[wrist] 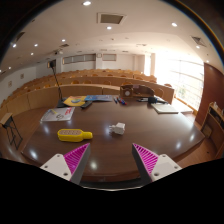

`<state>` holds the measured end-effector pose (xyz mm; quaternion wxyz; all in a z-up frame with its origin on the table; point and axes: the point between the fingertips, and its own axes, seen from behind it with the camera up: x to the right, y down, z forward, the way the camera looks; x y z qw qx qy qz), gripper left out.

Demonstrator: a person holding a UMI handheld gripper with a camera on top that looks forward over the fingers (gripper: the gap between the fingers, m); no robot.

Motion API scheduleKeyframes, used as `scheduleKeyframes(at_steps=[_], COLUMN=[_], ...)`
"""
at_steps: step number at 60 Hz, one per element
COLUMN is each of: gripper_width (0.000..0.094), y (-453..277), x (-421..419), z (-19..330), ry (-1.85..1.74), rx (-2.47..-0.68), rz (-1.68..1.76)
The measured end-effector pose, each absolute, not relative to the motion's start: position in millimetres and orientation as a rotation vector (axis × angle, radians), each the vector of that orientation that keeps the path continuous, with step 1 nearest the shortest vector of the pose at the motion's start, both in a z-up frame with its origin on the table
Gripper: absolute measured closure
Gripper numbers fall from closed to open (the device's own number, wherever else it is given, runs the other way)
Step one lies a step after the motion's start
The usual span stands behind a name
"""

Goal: Unplug charger

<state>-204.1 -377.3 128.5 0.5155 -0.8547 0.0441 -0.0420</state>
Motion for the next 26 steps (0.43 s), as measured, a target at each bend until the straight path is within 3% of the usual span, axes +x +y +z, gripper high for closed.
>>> scheduleKeyframes(at_steps=[26], gripper_width=[0.0086], y=[-450.1], x=[-229.9], z=[154.1], ry=[0.062], rx=[-2.033], rz=[-0.114])
